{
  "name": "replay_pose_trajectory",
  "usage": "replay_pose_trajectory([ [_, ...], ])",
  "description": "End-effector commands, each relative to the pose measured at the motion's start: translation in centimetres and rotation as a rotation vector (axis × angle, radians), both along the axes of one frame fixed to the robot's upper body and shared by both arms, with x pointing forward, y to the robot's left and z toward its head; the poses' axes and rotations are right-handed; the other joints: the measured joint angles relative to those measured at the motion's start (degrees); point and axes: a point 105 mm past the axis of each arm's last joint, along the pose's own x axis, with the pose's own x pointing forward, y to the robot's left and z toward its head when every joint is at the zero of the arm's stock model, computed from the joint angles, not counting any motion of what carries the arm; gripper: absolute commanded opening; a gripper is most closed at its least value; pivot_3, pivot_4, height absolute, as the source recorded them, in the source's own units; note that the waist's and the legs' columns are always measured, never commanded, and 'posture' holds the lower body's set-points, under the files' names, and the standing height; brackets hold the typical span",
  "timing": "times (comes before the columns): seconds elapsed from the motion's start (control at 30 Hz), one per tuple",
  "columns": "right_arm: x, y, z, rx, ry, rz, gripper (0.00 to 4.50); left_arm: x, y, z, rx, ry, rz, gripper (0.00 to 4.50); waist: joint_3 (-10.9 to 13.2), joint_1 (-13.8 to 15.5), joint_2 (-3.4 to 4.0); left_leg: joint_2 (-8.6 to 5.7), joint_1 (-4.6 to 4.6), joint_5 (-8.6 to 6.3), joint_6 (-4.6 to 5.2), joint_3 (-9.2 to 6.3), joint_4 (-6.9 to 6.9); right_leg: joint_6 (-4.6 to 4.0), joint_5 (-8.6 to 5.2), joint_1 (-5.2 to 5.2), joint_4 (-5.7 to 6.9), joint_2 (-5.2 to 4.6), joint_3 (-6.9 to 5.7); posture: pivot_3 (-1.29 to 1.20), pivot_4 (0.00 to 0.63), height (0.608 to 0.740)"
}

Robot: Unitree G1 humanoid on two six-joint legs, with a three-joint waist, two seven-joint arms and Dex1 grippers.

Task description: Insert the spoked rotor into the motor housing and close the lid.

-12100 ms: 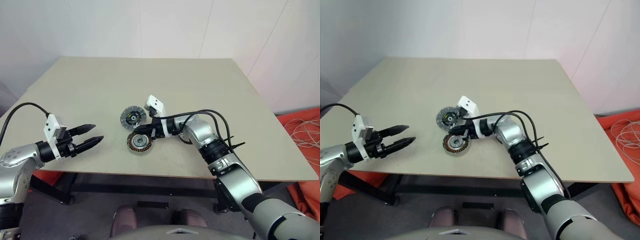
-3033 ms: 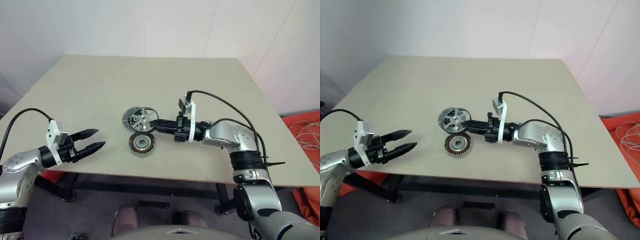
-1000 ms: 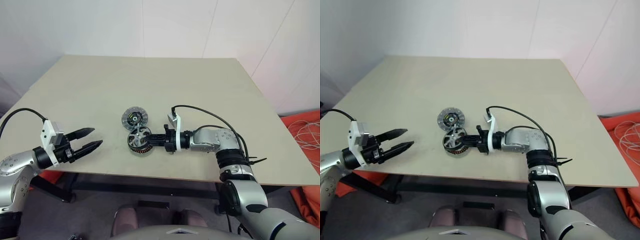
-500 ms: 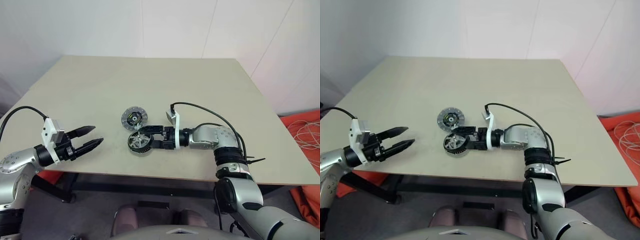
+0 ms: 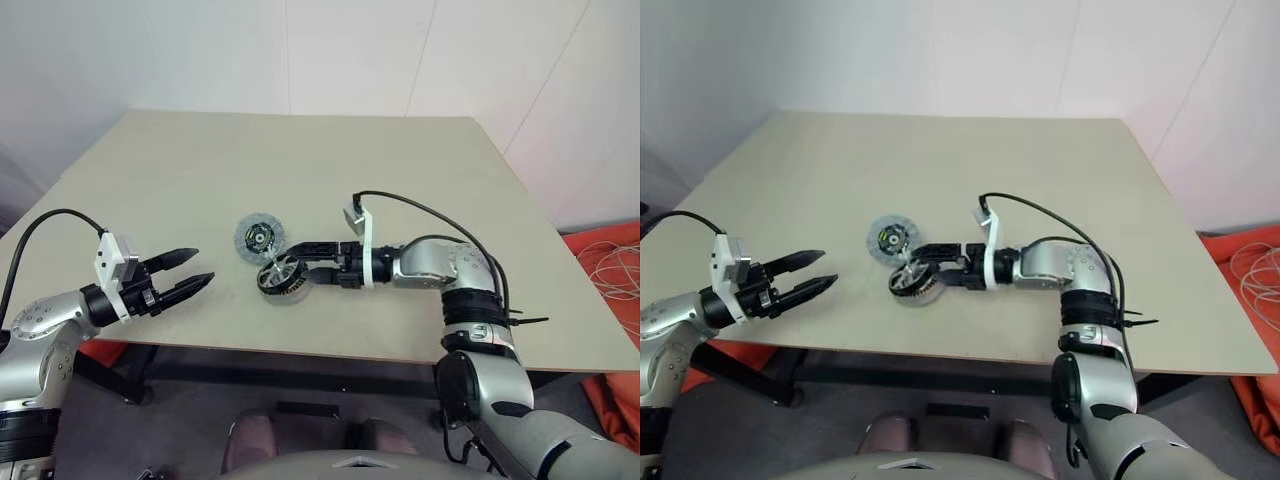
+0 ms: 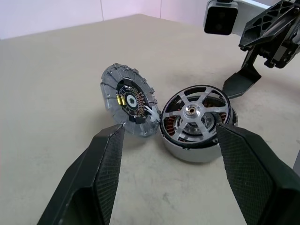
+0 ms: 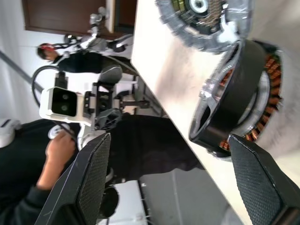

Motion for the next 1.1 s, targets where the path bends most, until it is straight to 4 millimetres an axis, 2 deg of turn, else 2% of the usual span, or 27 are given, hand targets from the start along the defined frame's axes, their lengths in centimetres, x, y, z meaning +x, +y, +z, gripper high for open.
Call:
replay_pose_trajectory([
  [0.03, -0.5, -1.1, 1.8, -0.047, -0.129, 0.044, 4.49, 0.2, -0.1, 0.7, 0.004, -0.036, -0.01, 3.34, 0.0, 0.01, 0.0, 0.0, 0.0, 0.0, 0.0, 0.0, 0.0, 0.0, 0.0, 0.0, 0.0, 0.0, 0.0, 0.0, 0.0, 0.74],
  [0.13, -1.4, -3.0, 1.1, -0.259, -0.239, 0.102, 4.49, 0.2, 0.1, 0.7, 0.01, -0.036, -0.007, 3.34, 0.0, 0.21, 0.0, -0.01, -0.02, 0.0, 0.0, -0.02, 0.01, 0.02, 0.0, 0.03, 0.0, 0.0, 0.0, 0.0, 0.0, 0.74],
  [0.2, -1.2, -4.0, 1.4, -0.34, -0.315, 0.107, 4.49, 0.3, 0.4, 0.8, 0.017, -0.037, -0.002, 3.34, 0.0, 0.26, -0.01, -0.02, -0.03, 0.0, 0.0, -0.02, 0.01, 0.03, 0.0, 0.06, -0.02, 0.0, 0.0, 0.0, 0.0, 0.74],
  [0.33, 0.1, -3.7, 2.6, -0.487, -0.694, 0.14, 4.49, 0.4, 0.6, 1.0, 0.025, -0.041, 0.0, 3.34, 0.01, 0.25, -0.01, 0.02, -0.18, 0.02, -0.03, -0.01, 0.0, 0.06, -0.02, 0.05, -0.09, 0.03, 0.0, 0.0, 0.0, 0.74],
  [0.43, 0.6, -2.4, 3.0, -0.396, -0.849, 0.166, 3.86, 0.5, 0.5, 1.0, 0.025, -0.043, -0.003, 3.34, -0.02, 0.16, -0.08, 0.04, -0.18, -0.02, 0.04, 0.0, 0.01, 0.09, -0.04, 0.06, -0.21, 0.03, -0.01, 0.0, 0.0, 0.74],
  [0.6, 1.2, -0.4, 2.1, -0.409, -1.099, 0.272, 2.1, 0.5, 0.0, 0.8, 0.02, -0.037, -0.015, 3.34, -0.01, 0.13, -0.14, 0.03, -0.27, -0.09, 0.18, -0.02, 0.22, 0.07, -0.02, -0.04, -0.21, 0.0, -0.01, 0.0, 0.0, 0.74],
  [0.67, 1.3, 1.0, 2.2, -0.377, -1.194, 0.306, 1.37, 0.5, -0.2, 0.8, 0.018, -0.037, -0.019, 3.34, -0.02, 0.03, -0.16, 0.03, -0.27, -0.09, 0.18, -0.02, 0.25, 0.04, -0.01, -0.04, -0.13, 0.0, 0.0, 0.0, 0.0, 0.74],
  [0.73, 1.6, 2.0, 2.3, -0.354, -1.24, 0.31, 0.67, 0.5, -0.2, 0.7, 0.018, -0.037, -0.02, 3.34, -0.02, -0.18, -0.17, 0.03, -0.25, -0.13, 0.25, -0.02, 0.26, 0.03, -0.01, -0.08, -0.03, 0.0, 0.0, 0.0, 0.0, 0.74],
  [0.8, 1.4, 3.2, 2.9, -0.252, -1.221, 0.296, 0.05, 0.5, -0.2, 0.7, 0.019, -0.036, -0.021, 3.34, -0.01, -0.3, -0.16, 0.04, -0.23, -0.15, 0.28, -0.02, 0.26, 0.01, -0.01, -0.1, 0.1, 0.01, 0.0, 0.0, 0.0, 0.74],
  [0.93, 1.9, 4.7, 3.4, -0.18, -1.227, 0.274, 0.05, 0.5, -0.1, 0.7, 0.02, -0.036, -0.02, 3.34, -0.01, -0.81, -0.16, 0.06, -0.18, -0.16, 0.29, -0.03, 0.27, -0.03, 0.0, -0.09, 0.18, 0.01, 0.0, 0.0, 0.0, 0.74],
  [1.03, 2.2, 5.5, 2.6, -0.194, -1.235, 0.286, 0.05, 0.5, -0.1, 0.8, 0.019, -0.038, -0.018, 3.34, -0.04, -1.15, -0.23, 0.04, -0.18, -0.17, 0.3, -0.05, 0.32, -0.03, 0.0, -0.05, 0.17, 0.0, 0.01, 0.0, 0.0, 0.74],
  [1.1, 1.9, 5.8, 1.4, -0.207, -1.223, 0.326, 0.05, 0.5, -0.1, 0.9, 0.019, -0.039, -0.017, 3.34, -0.06, -1.38, -0.26, 0.04, -0.15, -0.16, 0.3, -0.05, 0.33, -0.03, 0.0, -0.02, 0.17, 0.0, 0.01, 0.0, 0.0, 0.74],
])
